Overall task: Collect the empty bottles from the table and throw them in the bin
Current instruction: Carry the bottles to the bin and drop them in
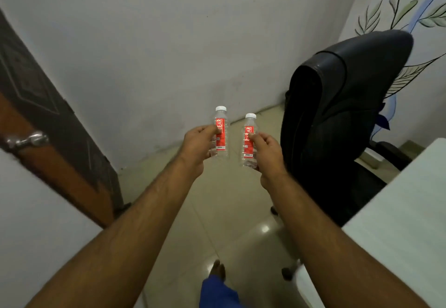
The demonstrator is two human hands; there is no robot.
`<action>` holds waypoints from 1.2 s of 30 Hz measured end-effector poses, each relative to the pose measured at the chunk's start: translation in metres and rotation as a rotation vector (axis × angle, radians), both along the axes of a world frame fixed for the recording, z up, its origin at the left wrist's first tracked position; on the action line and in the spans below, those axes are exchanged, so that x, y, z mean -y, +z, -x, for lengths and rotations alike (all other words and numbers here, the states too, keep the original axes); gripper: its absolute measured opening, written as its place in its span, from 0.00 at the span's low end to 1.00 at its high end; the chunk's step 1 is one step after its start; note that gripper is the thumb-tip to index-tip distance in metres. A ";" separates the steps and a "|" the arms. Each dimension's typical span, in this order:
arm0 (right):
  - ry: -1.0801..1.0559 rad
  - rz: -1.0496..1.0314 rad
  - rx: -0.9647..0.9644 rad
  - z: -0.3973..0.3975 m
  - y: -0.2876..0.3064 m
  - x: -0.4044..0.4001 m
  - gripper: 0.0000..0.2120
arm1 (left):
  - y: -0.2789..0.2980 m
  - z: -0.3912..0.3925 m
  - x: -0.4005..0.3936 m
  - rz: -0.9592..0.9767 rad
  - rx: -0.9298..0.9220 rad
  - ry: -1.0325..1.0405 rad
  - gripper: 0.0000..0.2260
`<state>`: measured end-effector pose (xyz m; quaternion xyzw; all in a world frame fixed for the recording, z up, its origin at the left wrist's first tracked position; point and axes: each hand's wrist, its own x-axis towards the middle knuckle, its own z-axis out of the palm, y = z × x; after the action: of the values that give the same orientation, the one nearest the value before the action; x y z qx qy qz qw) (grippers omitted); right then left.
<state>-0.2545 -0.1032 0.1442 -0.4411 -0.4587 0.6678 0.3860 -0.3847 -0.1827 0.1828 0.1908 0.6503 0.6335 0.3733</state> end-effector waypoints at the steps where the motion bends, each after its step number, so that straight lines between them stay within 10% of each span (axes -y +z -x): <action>1: -0.014 0.023 -0.014 0.026 -0.002 -0.026 0.16 | -0.003 0.026 -0.028 0.006 0.012 -0.006 0.05; 24: -0.441 0.078 0.053 0.330 -0.023 -0.555 0.17 | -0.028 0.366 -0.614 0.063 0.041 -0.397 0.01; 36: -0.627 0.183 0.094 0.333 -0.070 -0.865 0.15 | -0.082 0.366 -0.973 0.177 0.000 -0.650 0.12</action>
<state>-0.5875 0.7616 0.0744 -0.6239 -0.2560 0.5340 0.5099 -0.7511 0.7906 0.1005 0.3551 0.6079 0.4224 0.5708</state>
